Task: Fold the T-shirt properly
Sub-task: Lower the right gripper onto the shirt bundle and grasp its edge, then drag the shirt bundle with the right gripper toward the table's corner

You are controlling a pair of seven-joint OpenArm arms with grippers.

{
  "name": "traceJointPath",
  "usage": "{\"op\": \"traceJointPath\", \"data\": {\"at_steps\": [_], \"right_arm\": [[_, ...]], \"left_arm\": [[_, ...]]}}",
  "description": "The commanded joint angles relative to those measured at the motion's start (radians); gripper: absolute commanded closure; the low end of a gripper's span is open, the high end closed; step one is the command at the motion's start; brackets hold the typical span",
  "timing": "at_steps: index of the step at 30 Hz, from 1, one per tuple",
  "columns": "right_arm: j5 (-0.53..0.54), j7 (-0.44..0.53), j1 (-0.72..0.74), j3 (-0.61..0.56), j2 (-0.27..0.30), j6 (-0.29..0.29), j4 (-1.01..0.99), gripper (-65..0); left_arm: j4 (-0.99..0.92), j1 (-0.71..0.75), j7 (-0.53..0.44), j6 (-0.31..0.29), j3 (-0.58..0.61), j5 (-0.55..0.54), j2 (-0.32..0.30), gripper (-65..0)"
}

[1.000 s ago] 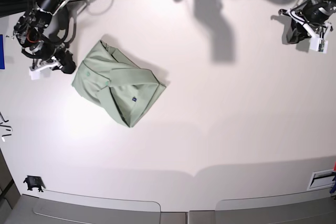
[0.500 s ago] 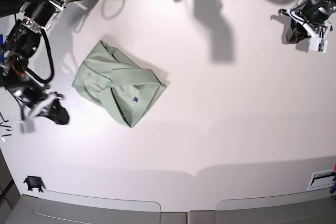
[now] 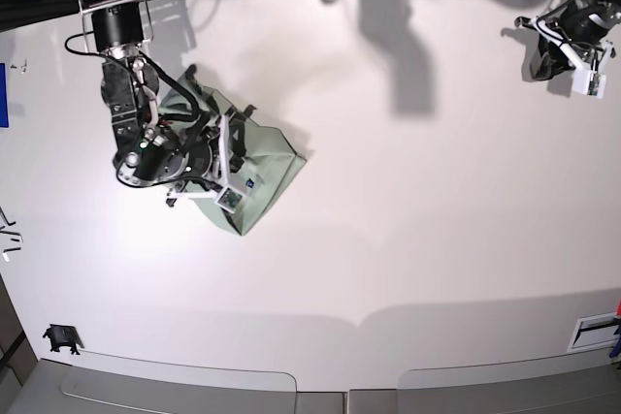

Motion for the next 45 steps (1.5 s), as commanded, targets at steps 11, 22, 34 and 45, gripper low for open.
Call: {"op": "traceJointPath", "data": {"at_steps": [11,22,34,45], "right_arm": [[-0.027,0.16,0.027,0.034,0.013,-0.121,-0.374,0.0],[-0.027,0.098,0.024,0.312,0.014,-0.299,-0.548,0.0],[-0.027,-0.085,0.024,0.753,0.014,-0.297,-0.548,0.0],[-0.012,-0.096,-0.091,0.915,0.016,-0.296,-0.548,0.0]], "left_arm": [[0.014,0.003,-0.021,-0.003,-0.006,-0.014,-0.014,0.0],[0.014,0.003,-0.021,-0.003,-0.006,-0.014,-0.014,0.0],[0.014,0.003,-0.021,-0.003,-0.006,-0.014,-0.014,0.0],[0.014,0.003,-0.021,-0.003,-0.006,-0.014,-0.014,0.0]]}}
